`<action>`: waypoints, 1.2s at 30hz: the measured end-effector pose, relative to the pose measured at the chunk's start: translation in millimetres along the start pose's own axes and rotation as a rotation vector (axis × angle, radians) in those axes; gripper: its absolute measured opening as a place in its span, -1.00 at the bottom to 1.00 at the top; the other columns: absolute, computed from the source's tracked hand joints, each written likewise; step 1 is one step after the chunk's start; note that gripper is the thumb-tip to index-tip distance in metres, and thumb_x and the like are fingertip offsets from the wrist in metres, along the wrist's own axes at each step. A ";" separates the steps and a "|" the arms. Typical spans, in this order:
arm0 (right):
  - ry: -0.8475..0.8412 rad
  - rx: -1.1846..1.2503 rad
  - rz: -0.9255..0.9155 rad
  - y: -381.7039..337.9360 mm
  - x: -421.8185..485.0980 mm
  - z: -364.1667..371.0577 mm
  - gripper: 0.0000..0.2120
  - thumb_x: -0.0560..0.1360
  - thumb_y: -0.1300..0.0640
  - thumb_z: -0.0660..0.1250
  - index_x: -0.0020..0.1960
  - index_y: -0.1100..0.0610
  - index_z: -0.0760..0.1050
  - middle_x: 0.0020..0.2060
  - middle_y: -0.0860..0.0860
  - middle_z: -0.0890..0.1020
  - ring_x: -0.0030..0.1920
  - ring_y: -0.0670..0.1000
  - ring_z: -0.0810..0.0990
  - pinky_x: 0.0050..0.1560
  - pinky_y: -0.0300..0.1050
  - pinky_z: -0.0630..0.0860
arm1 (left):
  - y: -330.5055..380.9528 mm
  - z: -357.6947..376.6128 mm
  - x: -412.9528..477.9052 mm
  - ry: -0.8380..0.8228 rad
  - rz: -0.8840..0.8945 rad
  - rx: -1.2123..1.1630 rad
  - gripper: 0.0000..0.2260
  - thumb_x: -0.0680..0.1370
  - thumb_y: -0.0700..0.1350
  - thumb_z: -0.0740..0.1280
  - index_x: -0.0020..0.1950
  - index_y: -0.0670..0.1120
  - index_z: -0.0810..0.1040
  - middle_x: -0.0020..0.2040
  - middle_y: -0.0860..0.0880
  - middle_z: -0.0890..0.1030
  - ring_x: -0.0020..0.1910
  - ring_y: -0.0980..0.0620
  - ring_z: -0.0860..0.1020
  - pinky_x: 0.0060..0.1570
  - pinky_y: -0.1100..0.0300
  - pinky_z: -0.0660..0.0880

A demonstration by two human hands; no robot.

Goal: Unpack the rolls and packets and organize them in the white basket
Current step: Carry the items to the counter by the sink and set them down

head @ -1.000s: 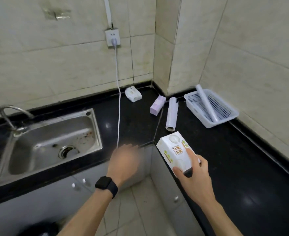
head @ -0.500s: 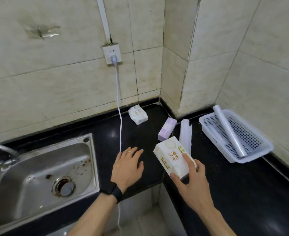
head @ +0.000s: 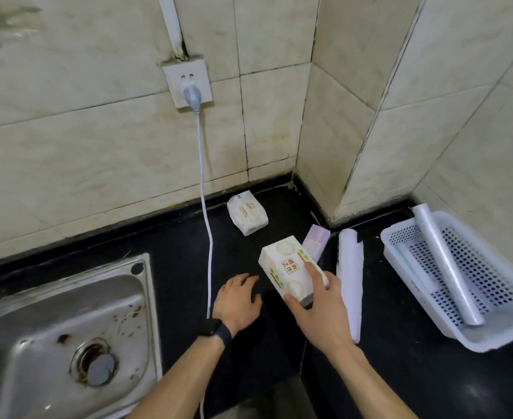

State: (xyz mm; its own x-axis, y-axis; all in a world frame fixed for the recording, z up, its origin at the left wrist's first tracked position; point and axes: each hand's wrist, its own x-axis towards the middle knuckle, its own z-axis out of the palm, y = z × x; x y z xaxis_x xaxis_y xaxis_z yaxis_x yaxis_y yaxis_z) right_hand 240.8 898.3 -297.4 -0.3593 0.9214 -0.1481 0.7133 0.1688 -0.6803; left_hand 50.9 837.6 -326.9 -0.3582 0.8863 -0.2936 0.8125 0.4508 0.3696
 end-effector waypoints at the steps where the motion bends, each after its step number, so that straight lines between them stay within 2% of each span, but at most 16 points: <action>1: -0.010 -0.009 0.024 -3.6 10.7 7.5 -0.20 0.49 -0.20 0.41 0.58 -0.17 0.04 0.47 0.00 0.22 0.32 0.02 0.46 0.24 -0.15 0.46 | -5.0 4.9 11.7 -0.037 -0.013 0.008 -0.50 0.61 0.05 0.20 0.55 0.04 0.28 0.55 -0.03 0.29 0.52 -0.03 0.24 0.48 0.06 0.20; 4: -0.065 -0.079 0.102 -15.6 41.9 33.2 -0.20 0.48 -0.27 0.36 0.56 -0.21 0.00 0.49 0.01 0.17 0.34 0.09 0.47 0.23 -0.01 0.52 | -25.7 17.0 43.0 -0.112 -0.063 0.029 -0.47 0.60 0.04 0.20 0.57 0.02 0.21 0.58 -0.09 0.20 0.55 -0.09 0.15 0.50 -0.05 0.16; 7: -0.099 -0.180 0.126 -25.7 71.2 59.9 -0.23 0.48 -0.33 0.29 0.54 -0.20 -0.03 0.44 0.02 0.20 0.29 0.15 0.49 0.12 0.10 0.58 | -49.6 24.0 65.2 -0.111 -0.115 0.038 -0.43 0.60 0.05 0.18 0.60 0.03 0.13 0.61 -0.10 0.11 0.59 -0.11 0.03 0.52 -0.14 0.06; 12: -0.132 -0.262 0.136 -33.3 101.6 102.7 -0.22 0.51 -0.32 0.26 0.56 -0.15 -0.06 0.43 0.04 0.16 0.33 0.15 0.43 0.07 0.13 0.57 | -87.8 38.9 73.2 -0.129 -0.177 0.050 -0.40 0.61 0.22 0.11 0.61 0.12 0.02 0.64 0.00 -0.06 0.60 -0.04 -0.11 0.46 -0.29 0.02; 16: -0.161 -0.381 0.170 -33.1 104.8 127.7 -0.18 0.51 -0.28 0.29 0.54 -0.13 -0.15 0.45 0.10 0.10 0.37 0.19 0.37 0.05 0.15 0.57 | -102.0 51.2 69.6 -0.176 -0.134 0.103 -0.33 0.58 0.33 0.04 0.60 0.18 -0.15 0.62 0.05 -0.23 0.59 -0.02 -0.23 0.39 -0.44 0.03; 19: -0.202 -0.443 0.180 -27.1 98.2 137.0 -0.16 0.54 -0.24 0.29 0.56 -0.10 -0.20 0.48 0.16 0.05 0.36 0.23 0.39 0.03 0.14 0.58 | -102.6 53.7 71.0 -0.181 -0.126 0.125 -0.32 0.58 0.34 0.02 0.60 0.17 -0.17 0.62 0.03 -0.23 0.58 -0.05 -0.24 0.38 -0.46 0.01; 21: -0.231 -0.460 0.169 -22.9 94.9 139.2 -0.11 0.55 -0.22 0.29 0.57 -0.10 -0.29 0.54 0.19 -0.06 0.41 0.25 0.37 0.04 0.14 0.58 | -101.8 53.7 70.7 -0.188 -0.128 0.145 -0.32 0.58 0.34 0.01 0.60 0.16 -0.19 0.62 0.01 -0.24 0.58 -0.07 -0.25 0.37 -0.47 0.00; 24: -0.295 -0.411 0.141 -18.2 92.7 134.4 -0.04 0.54 -0.17 0.33 0.57 -0.15 -0.37 0.58 0.19 -0.25 0.44 0.25 0.35 0.13 0.14 0.58 | -97.8 52.6 70.0 -0.198 -0.138 0.175 -0.31 0.59 0.32 0.01 0.61 0.11 -0.19 0.62 -0.02 -0.23 0.59 -0.10 -0.22 0.38 -0.45 0.02; 26: -0.341 -0.346 0.101 -13.6 89.1 123.3 -0.07 0.56 -0.14 0.31 0.59 -0.16 -0.35 0.59 0.15 -0.31 0.41 0.22 0.40 0.18 0.11 0.57 | -91.0 50.5 70.8 -0.206 -0.151 0.160 -0.32 0.61 0.27 0.05 0.62 0.08 -0.16 0.63 -0.05 -0.21 0.59 -0.12 -0.19 0.42 -0.39 0.02; 28: -0.376 -0.287 0.060 -6.6 81.7 107.3 -0.18 0.58 -0.13 0.27 0.62 -0.12 -0.22 0.61 0.11 -0.26 0.34 0.20 0.49 0.18 0.06 0.56 | -83.7 46.6 69.7 -0.189 -0.145 0.132 -0.36 0.62 0.21 0.10 0.63 0.05 -0.05 0.64 -0.07 -0.10 0.59 -0.14 -0.09 0.48 -0.26 0.06; 31: -0.383 -0.127 0.074 9.6 57.7 76.0 -0.33 0.59 -0.13 0.27 0.60 -0.11 0.06 0.63 0.01 0.01 0.33 0.12 0.53 0.29 0.03 0.51 | -67.9 43.0 59.7 -0.169 -0.030 0.131 -0.49 0.63 0.12 0.15 0.57 0.02 0.22 0.60 -0.07 0.16 0.55 -0.09 0.14 0.48 -0.04 0.20; 33: -0.341 -0.027 0.103 23.3 37.4 54.6 -0.40 0.59 -0.11 0.29 0.57 -0.09 0.20 0.59 -0.02 0.18 0.34 0.04 0.52 0.35 0.01 0.48 | -52.5 43.3 47.9 -0.178 0.043 0.120 -0.56 0.63 0.08 0.16 0.50 0.03 0.34 0.52 -0.03 0.30 0.48 -0.05 0.26 0.40 0.01 0.31; 36: -0.252 0.020 0.135 46.4 5.1 24.9 -0.51 0.59 -0.05 0.33 0.50 -0.05 0.35 0.45 -0.03 0.43 0.29 -0.04 0.54 0.28 -0.19 0.47 | -24.5 49.0 30.6 -0.216 0.124 0.091 -0.62 0.62 0.06 0.17 0.43 0.05 0.41 0.42 0.02 0.42 0.37 -0.02 0.36 0.29 0.03 0.40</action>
State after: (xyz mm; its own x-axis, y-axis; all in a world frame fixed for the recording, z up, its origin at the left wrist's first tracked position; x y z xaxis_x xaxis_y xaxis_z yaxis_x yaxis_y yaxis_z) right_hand 257.0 902.0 -347.7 -0.4020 0.8188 -0.4099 0.7537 0.0417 -0.6559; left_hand 42.6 848.5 -388.2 -0.1545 0.8864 -0.4364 0.8857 0.3200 0.3364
